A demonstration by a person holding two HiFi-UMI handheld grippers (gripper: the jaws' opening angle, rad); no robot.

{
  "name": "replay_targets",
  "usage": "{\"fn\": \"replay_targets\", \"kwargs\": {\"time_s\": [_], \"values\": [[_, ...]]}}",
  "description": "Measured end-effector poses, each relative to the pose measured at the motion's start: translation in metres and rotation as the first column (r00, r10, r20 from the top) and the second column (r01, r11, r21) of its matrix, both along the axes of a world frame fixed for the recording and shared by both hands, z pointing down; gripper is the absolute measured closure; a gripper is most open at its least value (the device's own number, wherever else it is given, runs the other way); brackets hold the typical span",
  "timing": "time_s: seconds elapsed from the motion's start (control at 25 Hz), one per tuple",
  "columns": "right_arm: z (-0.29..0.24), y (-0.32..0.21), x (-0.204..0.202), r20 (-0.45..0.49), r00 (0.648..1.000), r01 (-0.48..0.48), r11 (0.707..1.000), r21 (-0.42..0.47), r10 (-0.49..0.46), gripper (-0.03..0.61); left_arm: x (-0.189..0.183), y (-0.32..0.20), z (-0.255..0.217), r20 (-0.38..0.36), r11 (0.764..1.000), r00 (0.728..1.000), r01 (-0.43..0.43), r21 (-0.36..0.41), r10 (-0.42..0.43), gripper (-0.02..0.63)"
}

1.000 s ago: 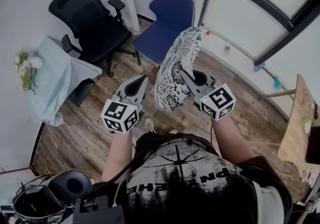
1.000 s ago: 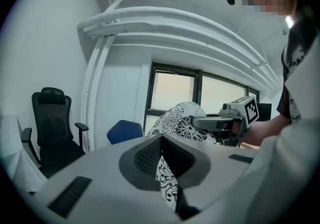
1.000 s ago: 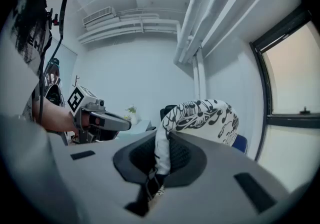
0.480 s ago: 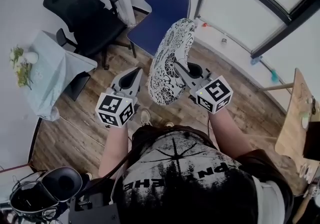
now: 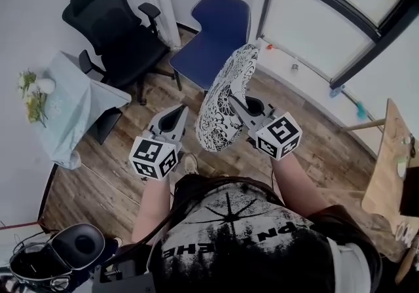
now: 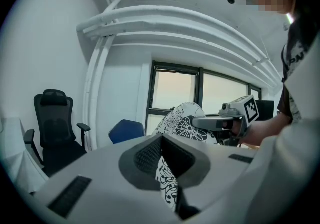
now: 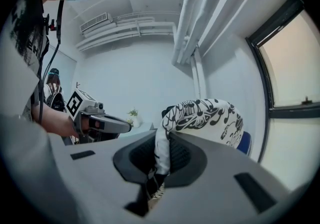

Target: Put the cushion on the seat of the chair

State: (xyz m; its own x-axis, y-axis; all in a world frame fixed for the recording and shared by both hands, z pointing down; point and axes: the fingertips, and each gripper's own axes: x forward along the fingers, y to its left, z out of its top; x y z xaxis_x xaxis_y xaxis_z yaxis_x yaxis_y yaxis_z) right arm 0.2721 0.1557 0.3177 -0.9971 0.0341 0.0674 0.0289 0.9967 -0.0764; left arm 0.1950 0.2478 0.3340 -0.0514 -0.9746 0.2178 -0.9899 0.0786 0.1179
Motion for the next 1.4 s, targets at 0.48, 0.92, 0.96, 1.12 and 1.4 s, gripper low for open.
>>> {"fn": "replay_targets", "kwargs": {"time_s": [0.48, 0.92, 0.96, 1.12, 1.4], "values": [[0.004, -0.024, -0.050, 0.006, 1.000, -0.029, 0.998, -0.057, 0.030, 0.551, -0.057, -0.028, 0.007, -0.015, 0.999, 0.999, -0.036, 0.011, 0.036, 0.598], [0.015, -0.051, -0.155, -0.053, 0.990, -0.129, 0.991, -0.031, 0.128, 0.551, -0.162, -0.061, 0.016, -0.043, 0.989, 0.989, -0.145, -0.005, 0.145, 0.598], [0.016, -0.051, -0.165, -0.053, 0.989, -0.137, 0.990, -0.036, 0.135, 0.551, -0.172, -0.062, 0.017, -0.047, 0.988, 0.987, -0.153, -0.005, 0.153, 0.598], [0.020, -0.052, -0.197, -0.062, 0.985, -0.165, 0.986, -0.024, 0.163, 0.551, -0.208, -0.066, 0.020, -0.048, 0.982, 0.981, -0.186, -0.011, 0.185, 0.598], [0.031, -0.056, -0.239, -0.092, 0.969, -0.229, 0.973, -0.006, 0.228, 0.551, -0.259, -0.073, 0.027, -0.070, 0.971, 0.969, -0.239, 0.004, 0.238, 0.598]]}}
